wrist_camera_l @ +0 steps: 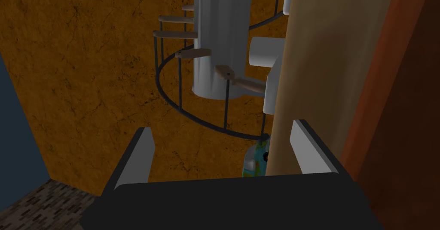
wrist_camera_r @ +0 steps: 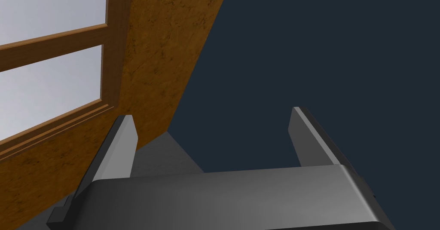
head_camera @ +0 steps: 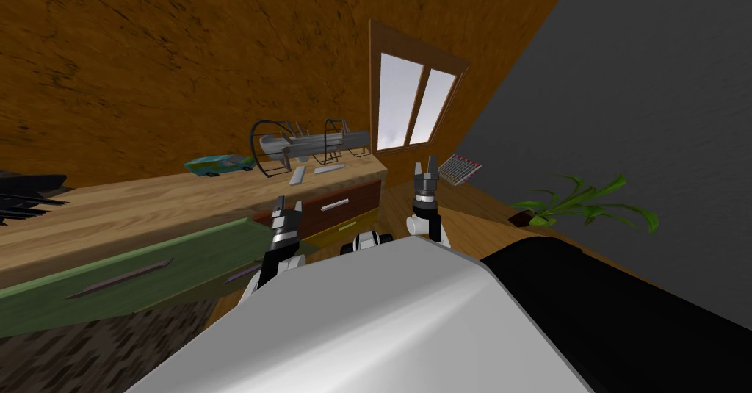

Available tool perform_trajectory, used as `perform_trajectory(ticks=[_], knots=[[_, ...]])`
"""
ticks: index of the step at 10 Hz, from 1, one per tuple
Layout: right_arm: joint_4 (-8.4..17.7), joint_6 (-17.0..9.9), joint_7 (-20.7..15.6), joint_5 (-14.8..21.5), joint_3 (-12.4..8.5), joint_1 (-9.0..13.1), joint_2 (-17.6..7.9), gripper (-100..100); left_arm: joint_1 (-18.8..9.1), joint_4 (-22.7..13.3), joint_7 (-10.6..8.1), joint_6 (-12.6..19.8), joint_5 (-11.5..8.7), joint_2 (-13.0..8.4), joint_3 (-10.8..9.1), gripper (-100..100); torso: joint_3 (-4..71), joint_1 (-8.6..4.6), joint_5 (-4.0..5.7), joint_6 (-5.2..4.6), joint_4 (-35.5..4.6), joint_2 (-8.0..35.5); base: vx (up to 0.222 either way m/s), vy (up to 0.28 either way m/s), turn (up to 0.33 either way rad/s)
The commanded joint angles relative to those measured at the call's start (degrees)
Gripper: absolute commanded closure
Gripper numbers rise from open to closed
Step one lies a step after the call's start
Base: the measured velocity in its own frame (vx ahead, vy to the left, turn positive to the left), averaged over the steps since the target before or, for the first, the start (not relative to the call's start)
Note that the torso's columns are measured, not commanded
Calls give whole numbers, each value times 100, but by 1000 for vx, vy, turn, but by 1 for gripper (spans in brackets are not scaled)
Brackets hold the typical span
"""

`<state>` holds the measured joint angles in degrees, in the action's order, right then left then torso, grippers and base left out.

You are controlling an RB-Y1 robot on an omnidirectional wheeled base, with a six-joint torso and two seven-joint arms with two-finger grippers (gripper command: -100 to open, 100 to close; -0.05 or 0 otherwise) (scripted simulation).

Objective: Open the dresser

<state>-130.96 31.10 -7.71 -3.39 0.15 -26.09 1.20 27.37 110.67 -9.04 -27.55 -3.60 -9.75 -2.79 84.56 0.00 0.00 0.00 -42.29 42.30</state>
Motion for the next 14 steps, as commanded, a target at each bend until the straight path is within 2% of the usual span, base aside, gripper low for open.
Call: perform_trajectory(ticks=[1, 9, 11, 14], knots=[[0, 0, 0, 0, 0, 0, 0, 0, -44, -310, 8, -74, -11, 17, 0, -100, 0, 0, 0, 0, 0, 0, 11, -37, 12], [0, 0, 0, 0, 0, 0, 0, 0, -213, -1579, 10, -405, -74, 65, -22, -100, 1, -1, 0, 0, 1, -1, 17, -48, 15], [0, 0, 0, 0, 0, 0, 0, 0, -234, -1737, 10, -450, -82, 86, -25, -100, 2, 0, 0, 0, 1, -4, 21, -43, 10], [0, 0, 0, 0, 0, 0, 0, 0, -293, -2202, 9, -583, -107, 209, -34, -100, 0, 2, 0, 1, 0, 0, 14, -35, 13]])
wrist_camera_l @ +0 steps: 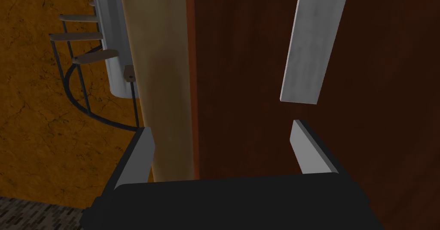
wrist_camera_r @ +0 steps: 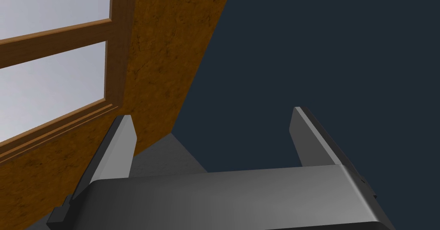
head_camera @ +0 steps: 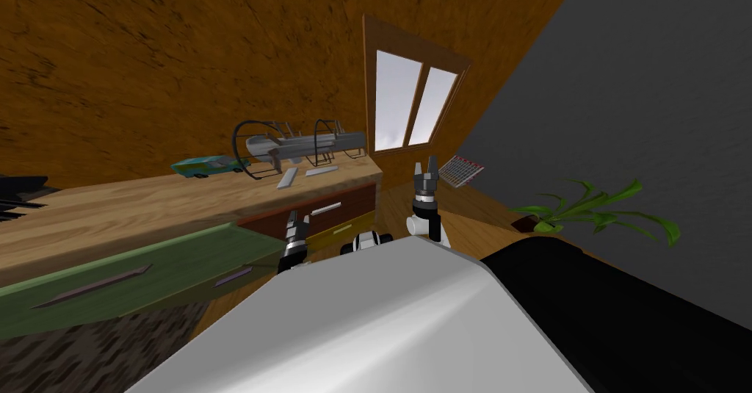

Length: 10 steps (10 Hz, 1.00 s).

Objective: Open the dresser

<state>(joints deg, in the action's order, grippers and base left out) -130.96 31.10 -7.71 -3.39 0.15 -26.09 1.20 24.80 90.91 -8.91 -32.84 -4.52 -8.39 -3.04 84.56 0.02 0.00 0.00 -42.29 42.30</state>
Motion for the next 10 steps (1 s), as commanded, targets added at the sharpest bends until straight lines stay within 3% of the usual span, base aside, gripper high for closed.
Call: perform_trajectory(ticks=[1, 5, 8, 10], knots=[[0, 0, 0, 0, 0, 0, 0, 0, -54, -369, -3, -94, -23, 140, -12, -100, 0, -4, 1, -1, 0, 0, 17, -48, 12], [0, 0, 0, 0, 0, 0, 0, 0, -112, -817, -3, -218, -46, 581, -20, -100, 1, 3, 0, 0, 0, -2, 15, -43, 11], [0, 0, 0, 0, 0, 0, 0, 0, -129, -948, -4, -255, -53, 944, -23, -100, -1, 2, 0, 0, 0, 1, 8, -17, 4], [0, 0, 0, 0, 0, 0, 0, 0, -116, -758, -20, -84, -69, 860, -50, -100, 0, 3, 0, 0, 0, 1, 33, 3, -7]])
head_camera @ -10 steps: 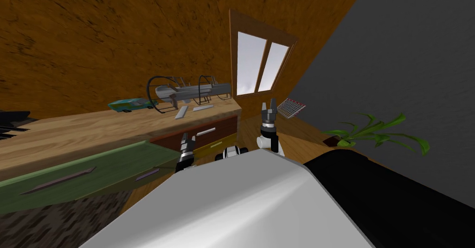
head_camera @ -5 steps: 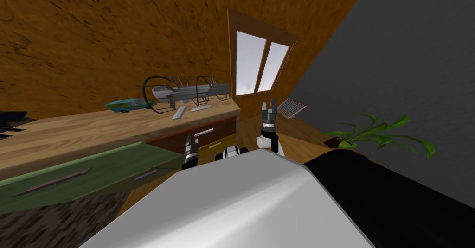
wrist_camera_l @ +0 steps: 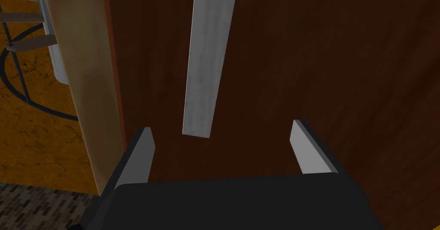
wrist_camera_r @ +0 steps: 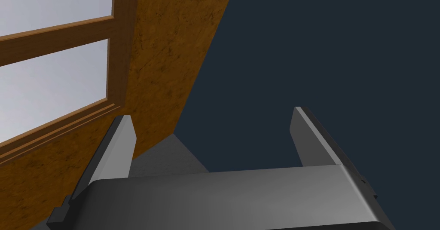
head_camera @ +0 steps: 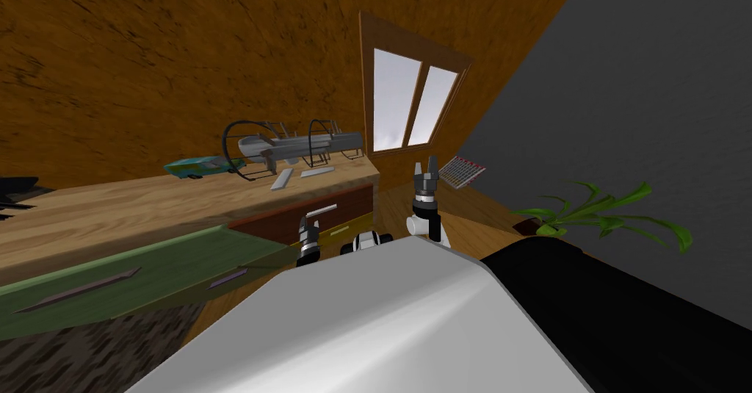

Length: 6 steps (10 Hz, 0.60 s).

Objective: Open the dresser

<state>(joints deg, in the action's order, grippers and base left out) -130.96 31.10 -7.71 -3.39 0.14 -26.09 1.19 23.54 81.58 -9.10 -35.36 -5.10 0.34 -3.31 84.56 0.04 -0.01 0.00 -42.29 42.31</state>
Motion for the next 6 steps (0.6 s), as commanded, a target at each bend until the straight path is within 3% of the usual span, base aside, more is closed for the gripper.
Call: perform_trajectory(ticks=[1, 2, 6], knots=[[0, 0, 0, 0, 0, -1, 0, 0, -1, 78, -3, 67, -8, -12, -15, -100, 10, 3, -1, 0, 4, -19, 42, 9, -5], [0, 0, 0, 0, 0, -1, 0, 0, -2, 90, -4, 89, -9, -14, -17, 100, 7, -2, -1, 0, 4, -9, 6, 2, 1], [1, -1, 0, 0, 1, 3, 1, 0, 252, 380, -59, 116, 8, -42, 64, 100, -11, -11, 2, -1, -4, 14, -182, -45, 10]])
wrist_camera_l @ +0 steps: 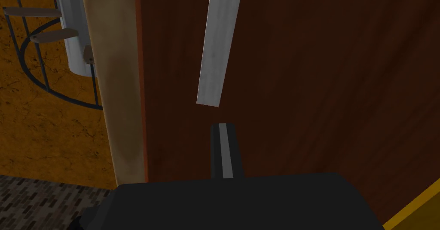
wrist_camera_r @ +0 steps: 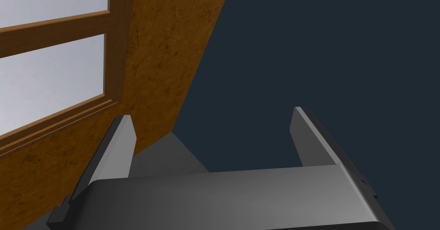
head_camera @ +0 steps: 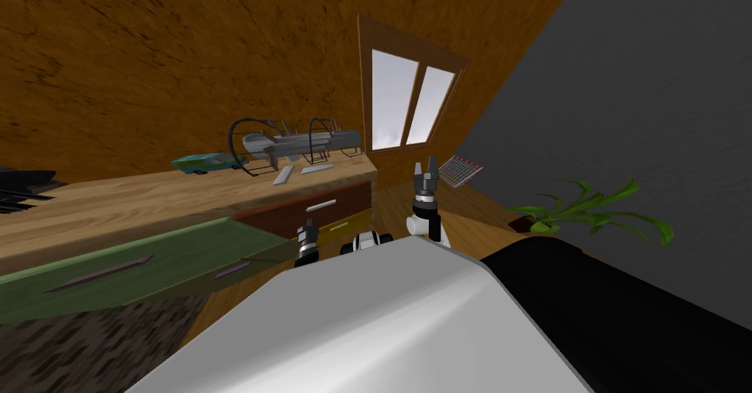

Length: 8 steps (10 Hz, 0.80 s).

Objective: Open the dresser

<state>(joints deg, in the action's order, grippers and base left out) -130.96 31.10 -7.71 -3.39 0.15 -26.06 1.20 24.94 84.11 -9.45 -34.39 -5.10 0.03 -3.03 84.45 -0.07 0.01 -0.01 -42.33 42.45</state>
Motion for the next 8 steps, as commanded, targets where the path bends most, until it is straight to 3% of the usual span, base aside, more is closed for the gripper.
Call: perform_trajectory(ticks=[1, 2, 8], knots=[[0, 0, 0, 0, 0, 0, 0, 0, 61, 65, -14, 9, 3, -10, 19, 100, 10, 8, -1, 1, 4, -15, -90, -17, 3], [0, 0, 0, 0, -1, -2, -1, 0, 69, 72, -18, 17, 3, -204, 20, -100, 31, 17, -4, 1, 13, -51, -20, -6, -3], [-1, 1, 0, 0, -1, -3, -1, 0, 53, 100, -7, 114, 0, -849, 9, -100, 8, 4, 0, 1, 3, -12, 21, -2, -1]])
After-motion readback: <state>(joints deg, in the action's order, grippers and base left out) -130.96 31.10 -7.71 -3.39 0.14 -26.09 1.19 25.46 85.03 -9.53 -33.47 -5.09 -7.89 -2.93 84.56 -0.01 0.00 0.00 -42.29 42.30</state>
